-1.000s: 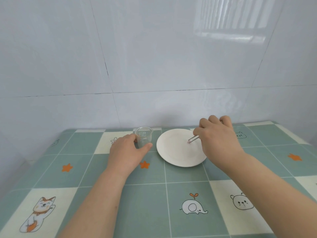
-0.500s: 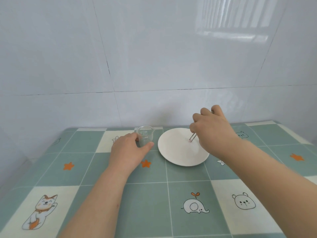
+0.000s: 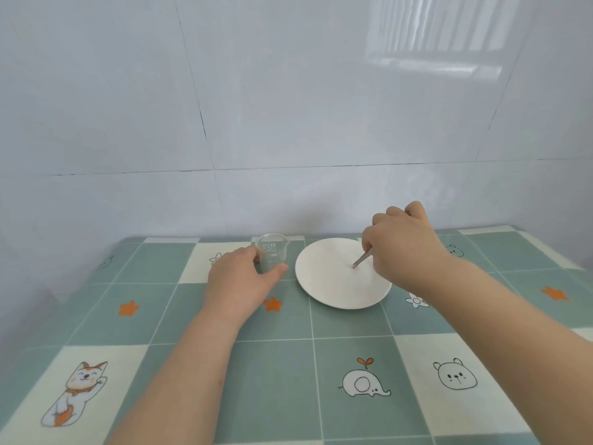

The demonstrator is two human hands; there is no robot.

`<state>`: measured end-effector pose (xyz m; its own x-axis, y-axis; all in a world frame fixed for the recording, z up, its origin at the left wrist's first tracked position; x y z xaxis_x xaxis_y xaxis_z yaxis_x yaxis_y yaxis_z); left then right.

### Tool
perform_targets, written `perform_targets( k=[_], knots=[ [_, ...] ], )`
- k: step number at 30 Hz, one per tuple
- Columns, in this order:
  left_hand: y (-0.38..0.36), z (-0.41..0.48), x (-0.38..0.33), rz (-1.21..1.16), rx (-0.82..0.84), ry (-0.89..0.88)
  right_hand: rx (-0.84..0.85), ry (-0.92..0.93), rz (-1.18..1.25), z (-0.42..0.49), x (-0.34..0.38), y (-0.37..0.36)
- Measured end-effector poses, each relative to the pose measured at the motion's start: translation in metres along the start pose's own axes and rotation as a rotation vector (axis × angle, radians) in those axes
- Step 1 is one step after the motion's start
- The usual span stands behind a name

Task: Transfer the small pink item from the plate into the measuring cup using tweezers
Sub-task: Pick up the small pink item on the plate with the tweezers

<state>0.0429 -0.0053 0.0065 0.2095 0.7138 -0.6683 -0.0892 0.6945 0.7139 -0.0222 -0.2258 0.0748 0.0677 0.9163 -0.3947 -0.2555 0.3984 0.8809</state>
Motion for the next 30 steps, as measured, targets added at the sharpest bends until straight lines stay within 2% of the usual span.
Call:
perform_targets(
  k=[7, 19, 30],
  knots=[
    [0.000, 0.000, 0.000, 0.007, -0.001, 0.001, 0.011, 0.006, -0.017, -0.003, 0.001, 0.001],
    [0.000, 0.000, -0.001, 0.002, 0.004, 0.002, 0.048, 0.211, -0.175, 0.002, 0.017, 0.018],
    [-0.001, 0.000, 0.000, 0.011, 0.008, 0.013, 0.087, 0.247, -0.192, 0.006, 0.013, 0.017]
  ],
)
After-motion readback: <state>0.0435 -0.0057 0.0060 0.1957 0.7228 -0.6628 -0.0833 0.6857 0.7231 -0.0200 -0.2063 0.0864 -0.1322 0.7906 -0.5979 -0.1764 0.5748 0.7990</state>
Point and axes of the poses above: each hand's wrist, its own z-axis towards the middle knuckle, its own y-axis out of the back of the hand, x = y × z, the point moved 4 cm from there along z, towards the middle knuckle, and after that the axes turned 7 degrees about -z, right-handed, at the moved point
